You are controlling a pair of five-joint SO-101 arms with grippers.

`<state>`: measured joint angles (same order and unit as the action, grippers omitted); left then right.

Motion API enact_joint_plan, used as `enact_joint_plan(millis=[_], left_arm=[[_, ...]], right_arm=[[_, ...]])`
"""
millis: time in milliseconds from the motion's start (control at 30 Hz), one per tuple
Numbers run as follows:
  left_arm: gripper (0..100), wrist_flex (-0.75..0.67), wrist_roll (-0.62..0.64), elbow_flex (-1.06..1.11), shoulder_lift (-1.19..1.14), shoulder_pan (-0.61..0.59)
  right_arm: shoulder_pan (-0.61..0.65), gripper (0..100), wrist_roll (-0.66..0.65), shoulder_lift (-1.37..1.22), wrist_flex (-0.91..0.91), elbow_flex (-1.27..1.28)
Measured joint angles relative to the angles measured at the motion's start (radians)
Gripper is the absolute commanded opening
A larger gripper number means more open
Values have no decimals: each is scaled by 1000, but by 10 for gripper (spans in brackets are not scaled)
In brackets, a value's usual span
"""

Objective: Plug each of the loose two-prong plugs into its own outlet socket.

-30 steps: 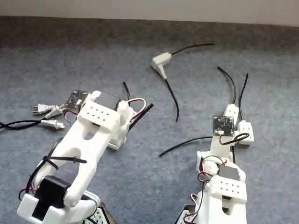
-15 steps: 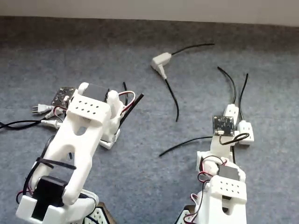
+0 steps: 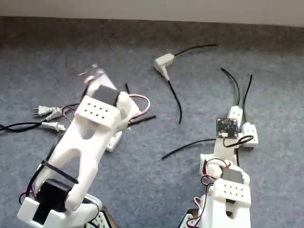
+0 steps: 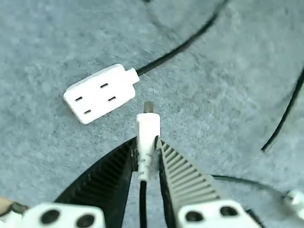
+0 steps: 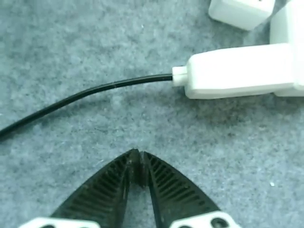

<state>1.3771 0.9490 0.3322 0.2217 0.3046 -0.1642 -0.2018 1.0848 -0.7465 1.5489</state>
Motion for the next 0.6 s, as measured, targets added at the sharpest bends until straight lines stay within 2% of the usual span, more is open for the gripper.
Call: enact_joint_plan(millis=[167,367,467,600], left_arm=[[7,-5,-241,-5,0,58],[7,-5,-583,-69,-2,63],[8,15,-629,-78,-2,69],[8,140,-687,-78,-2,98]], right_arm=[[0,7,0,0,0,0],[0,7,0,0,0,0],[0,7,0,0,0,0],[0,7,0,0,0,0]])
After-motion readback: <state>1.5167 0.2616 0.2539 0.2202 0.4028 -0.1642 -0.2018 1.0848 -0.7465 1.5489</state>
